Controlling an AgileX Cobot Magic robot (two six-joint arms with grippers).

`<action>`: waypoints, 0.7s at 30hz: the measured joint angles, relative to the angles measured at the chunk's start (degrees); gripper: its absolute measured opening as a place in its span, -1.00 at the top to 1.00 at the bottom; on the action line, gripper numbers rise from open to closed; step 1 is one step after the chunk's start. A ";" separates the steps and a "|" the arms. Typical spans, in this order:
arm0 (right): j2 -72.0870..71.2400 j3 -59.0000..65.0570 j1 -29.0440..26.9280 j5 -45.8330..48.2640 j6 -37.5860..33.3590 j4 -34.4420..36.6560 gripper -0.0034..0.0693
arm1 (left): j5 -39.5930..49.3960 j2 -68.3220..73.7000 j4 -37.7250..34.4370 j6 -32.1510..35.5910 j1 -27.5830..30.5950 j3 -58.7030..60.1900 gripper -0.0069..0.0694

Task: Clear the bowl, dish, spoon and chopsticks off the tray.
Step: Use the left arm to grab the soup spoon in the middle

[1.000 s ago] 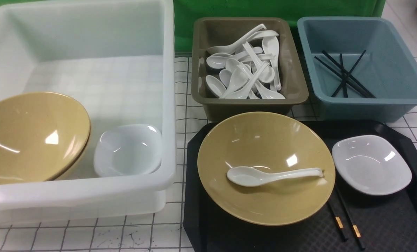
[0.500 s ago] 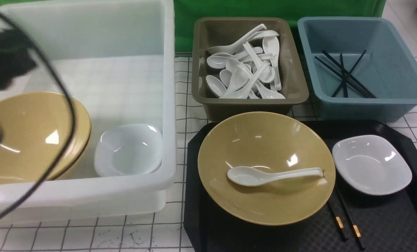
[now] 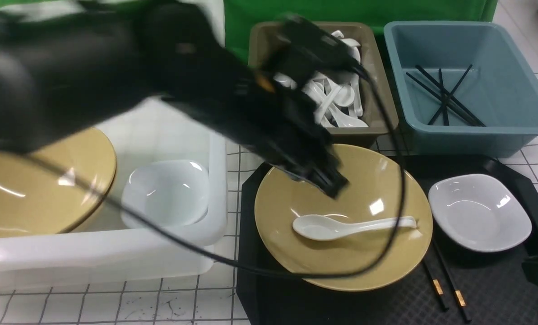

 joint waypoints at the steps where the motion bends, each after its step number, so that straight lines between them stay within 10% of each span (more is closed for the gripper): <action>1: 0.00 0.00 -0.01 -1.36 -0.14 0.06 0.80 | 2.12 3.43 -0.94 3.88 -0.47 -2.38 0.77; 12: 0.00 0.00 0.06 -2.84 0.14 0.80 0.80 | 4.13 19.29 -0.64 20.69 -1.76 -9.40 -0.22; 21: 0.00 0.00 0.07 -3.78 0.26 1.48 0.80 | 0.99 24.48 -2.64 29.28 -1.83 -9.46 0.03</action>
